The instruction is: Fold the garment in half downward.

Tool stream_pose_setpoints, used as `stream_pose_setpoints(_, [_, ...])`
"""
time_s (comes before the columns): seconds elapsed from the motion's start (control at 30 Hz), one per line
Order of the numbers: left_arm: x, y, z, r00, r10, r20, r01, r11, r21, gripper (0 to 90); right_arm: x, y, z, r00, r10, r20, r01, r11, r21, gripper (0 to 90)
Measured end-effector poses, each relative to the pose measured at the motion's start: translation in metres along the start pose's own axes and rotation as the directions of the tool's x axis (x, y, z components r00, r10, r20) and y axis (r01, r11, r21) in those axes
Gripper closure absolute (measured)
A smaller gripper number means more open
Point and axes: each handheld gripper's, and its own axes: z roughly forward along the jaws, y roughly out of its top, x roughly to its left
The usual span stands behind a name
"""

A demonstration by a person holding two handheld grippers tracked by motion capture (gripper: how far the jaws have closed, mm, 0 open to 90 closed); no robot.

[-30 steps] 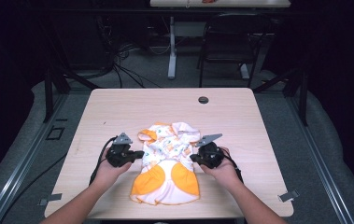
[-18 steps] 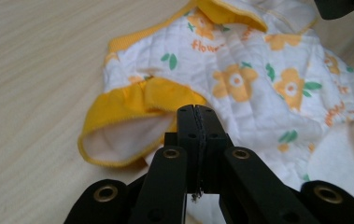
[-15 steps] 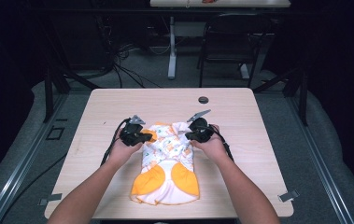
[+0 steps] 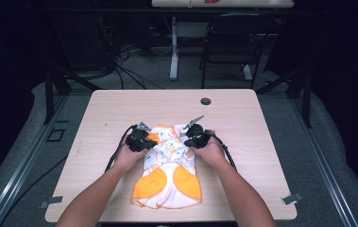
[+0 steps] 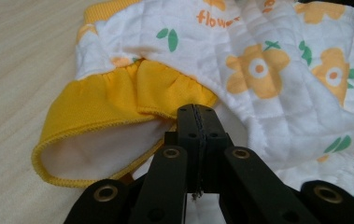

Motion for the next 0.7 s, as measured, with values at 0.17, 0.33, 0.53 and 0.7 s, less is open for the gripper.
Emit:
stream_pose_setpoints(0.17, [-0.005, -0.005, -0.004, 0.9998, 0.003, 0.021, -0.003, 1.0000, 0.005, 90.0, 0.008, -0.002, -0.001, 0.9998, -0.021, -0.004, 0.021, 1.000, -0.002, 89.9])
stream_pose_setpoints(0.33, [-0.004, -0.005, -0.011, 0.9991, -0.002, 0.043, 0.001, 1.0000, 0.008, 90.0, 0.013, -0.006, -0.007, 0.9988, -0.041, -0.027, 0.042, 0.999, 0.017, 89.6])
stream_pose_setpoints(0.53, [0.007, 0.018, -0.027, 0.9997, -0.022, 0.007, 0.022, 0.9985, -0.049, 89.9, -0.001, 0.004, -0.026, 0.9997, 0.022, -0.009, -0.023, 0.997, -0.067, 88.1])
stream_pose_setpoints(0.7, [0.014, 0.031, -0.024, 0.9993, -0.032, -0.021, 0.030, 0.9973, -0.068, 86.6, -0.016, 0.019, -0.026, 0.9983, 0.056, 0.015, -0.054, 0.994, -0.100, 85.2])
